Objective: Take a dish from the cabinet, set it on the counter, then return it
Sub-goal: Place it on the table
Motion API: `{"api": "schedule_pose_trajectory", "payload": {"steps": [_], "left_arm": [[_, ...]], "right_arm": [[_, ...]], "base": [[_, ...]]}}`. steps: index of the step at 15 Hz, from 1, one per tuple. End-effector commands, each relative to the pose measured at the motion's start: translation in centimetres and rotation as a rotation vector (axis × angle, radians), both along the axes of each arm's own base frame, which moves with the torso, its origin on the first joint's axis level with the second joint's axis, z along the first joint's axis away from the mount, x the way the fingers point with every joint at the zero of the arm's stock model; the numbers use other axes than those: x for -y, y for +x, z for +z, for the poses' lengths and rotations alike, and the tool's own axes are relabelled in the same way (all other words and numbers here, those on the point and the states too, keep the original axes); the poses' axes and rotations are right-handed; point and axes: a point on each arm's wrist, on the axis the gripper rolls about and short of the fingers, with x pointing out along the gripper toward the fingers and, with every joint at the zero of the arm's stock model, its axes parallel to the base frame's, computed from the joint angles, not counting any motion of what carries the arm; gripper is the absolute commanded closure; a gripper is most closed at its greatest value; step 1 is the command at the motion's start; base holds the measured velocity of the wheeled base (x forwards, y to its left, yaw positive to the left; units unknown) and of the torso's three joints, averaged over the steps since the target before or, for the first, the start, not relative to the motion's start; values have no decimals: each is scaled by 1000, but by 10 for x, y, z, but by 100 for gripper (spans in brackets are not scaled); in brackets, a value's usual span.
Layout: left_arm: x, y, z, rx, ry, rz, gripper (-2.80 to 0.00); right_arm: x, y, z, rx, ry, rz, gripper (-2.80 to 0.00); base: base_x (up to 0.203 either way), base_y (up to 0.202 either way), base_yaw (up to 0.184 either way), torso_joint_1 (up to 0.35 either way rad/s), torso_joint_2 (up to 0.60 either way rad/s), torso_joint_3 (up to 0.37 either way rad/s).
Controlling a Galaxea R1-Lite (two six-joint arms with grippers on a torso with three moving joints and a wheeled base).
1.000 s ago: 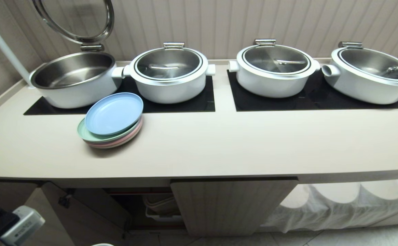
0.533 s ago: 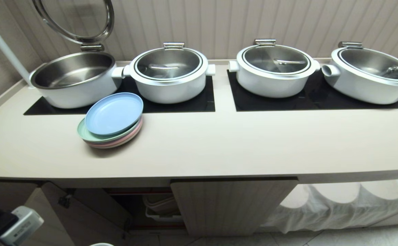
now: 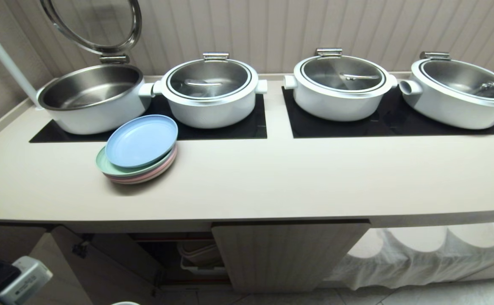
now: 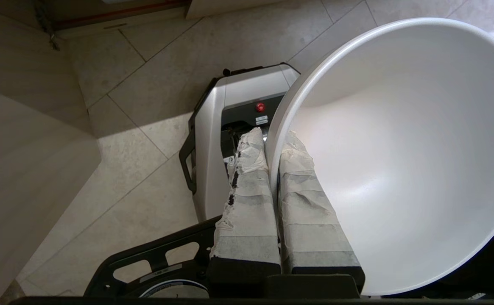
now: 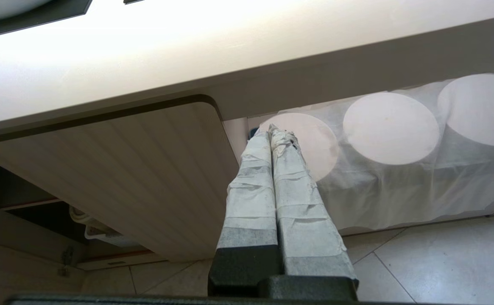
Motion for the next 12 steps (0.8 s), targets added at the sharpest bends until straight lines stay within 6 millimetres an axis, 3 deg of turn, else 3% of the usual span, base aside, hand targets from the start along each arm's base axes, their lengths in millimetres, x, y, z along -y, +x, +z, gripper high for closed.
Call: {"api": "schedule_pose_trajectory", "payload": {"steps": [1,6,12], "left_arm": [[0,0,0,-3,0,1,0],[0,0,-1,-4,-1,0,0],[0,0,-1,-9,-2,0,0]], "right_arm": [[0,0,0,-1,1,0,0],[0,0,0,-1,1,0,0],[0,0,0,-1,1,0,0]], "base": [[0,0,0,0,0,0],[0,-14,4,3,0,0],[0,-181,3,3,3,2]]}}
